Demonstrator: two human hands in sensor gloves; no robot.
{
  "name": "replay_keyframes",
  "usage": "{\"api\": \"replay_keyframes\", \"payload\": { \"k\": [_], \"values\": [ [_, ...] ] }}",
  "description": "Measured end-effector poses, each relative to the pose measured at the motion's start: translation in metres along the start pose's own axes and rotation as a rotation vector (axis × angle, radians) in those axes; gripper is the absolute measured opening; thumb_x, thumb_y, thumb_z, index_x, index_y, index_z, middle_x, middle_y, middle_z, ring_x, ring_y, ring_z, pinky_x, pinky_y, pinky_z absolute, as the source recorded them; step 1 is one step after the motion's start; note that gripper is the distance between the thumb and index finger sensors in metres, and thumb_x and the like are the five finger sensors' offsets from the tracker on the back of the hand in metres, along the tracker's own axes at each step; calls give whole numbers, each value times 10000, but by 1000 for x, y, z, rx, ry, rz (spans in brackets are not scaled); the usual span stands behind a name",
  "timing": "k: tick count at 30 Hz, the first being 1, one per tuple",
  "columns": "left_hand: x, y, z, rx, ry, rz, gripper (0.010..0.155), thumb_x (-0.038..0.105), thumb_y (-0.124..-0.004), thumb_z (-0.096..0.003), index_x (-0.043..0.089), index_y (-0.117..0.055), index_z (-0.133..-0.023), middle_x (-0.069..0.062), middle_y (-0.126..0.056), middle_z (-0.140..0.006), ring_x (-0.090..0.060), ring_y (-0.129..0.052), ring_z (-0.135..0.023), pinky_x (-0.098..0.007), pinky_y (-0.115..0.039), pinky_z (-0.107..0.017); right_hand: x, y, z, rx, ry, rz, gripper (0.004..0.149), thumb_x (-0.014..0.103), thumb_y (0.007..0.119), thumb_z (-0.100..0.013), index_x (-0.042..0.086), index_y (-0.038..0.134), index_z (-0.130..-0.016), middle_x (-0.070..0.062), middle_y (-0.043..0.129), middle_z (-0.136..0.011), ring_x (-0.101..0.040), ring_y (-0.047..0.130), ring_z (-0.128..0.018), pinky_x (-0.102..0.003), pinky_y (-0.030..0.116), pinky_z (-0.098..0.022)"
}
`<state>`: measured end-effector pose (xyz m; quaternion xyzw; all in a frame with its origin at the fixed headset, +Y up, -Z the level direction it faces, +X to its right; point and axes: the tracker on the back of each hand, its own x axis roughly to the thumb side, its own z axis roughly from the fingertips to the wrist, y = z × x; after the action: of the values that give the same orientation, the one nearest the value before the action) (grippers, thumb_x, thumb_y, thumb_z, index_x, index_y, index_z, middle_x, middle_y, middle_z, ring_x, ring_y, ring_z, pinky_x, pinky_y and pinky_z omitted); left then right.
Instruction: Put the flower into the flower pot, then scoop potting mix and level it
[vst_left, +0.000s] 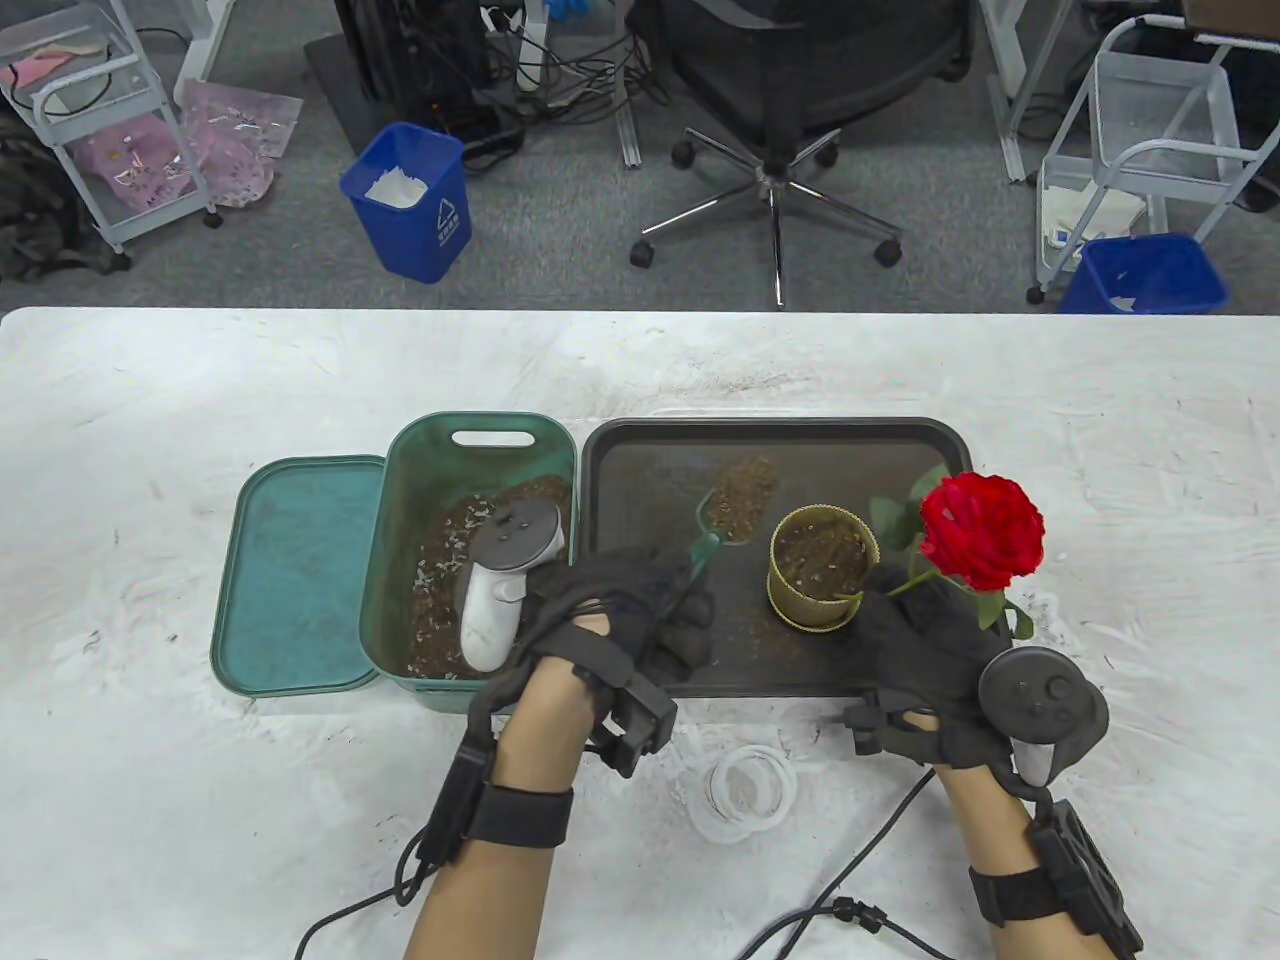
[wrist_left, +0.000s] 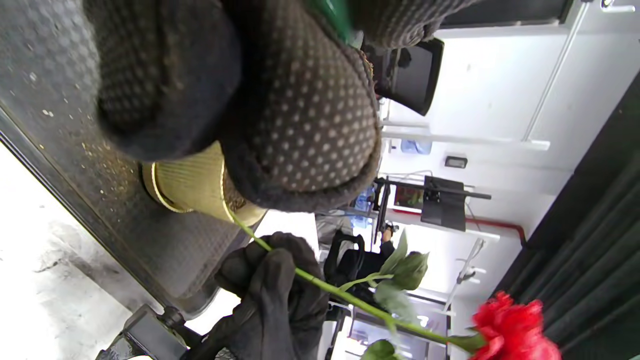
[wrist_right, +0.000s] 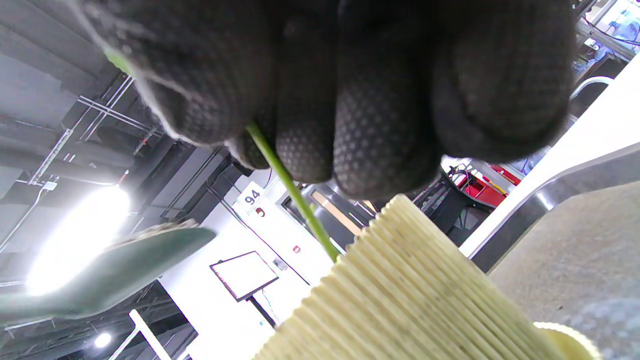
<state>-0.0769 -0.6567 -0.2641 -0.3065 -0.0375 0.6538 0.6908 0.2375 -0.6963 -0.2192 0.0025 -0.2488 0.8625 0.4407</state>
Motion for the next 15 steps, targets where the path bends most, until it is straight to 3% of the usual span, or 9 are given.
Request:
{"api": "replay_keyframes", "payload": {
  "k": [7,15],
  "values": [
    [-22,-24,-31,34,25,-99,556,413,-646,-487,27,-666,-887,-12,-946,-617,-46,-1109,-184,-245,-991,-192,0,0,0,0,0,0,373,316,872,-350,185,913,-696,-128,1016,-631,-338,1050,-390,-499,932,-270],
    [-13,-33,-33,166,3,-350,555,416,-713,-480,11,-723,-860,-31,-983,-566,-32,-1066,-53,-230,-970,-93,0,1,0,-1,-2,1,373,316,871,-350,185,913,-697,-129,1015,-631,-339,1048,-391,-498,932,-271]
  ]
}}
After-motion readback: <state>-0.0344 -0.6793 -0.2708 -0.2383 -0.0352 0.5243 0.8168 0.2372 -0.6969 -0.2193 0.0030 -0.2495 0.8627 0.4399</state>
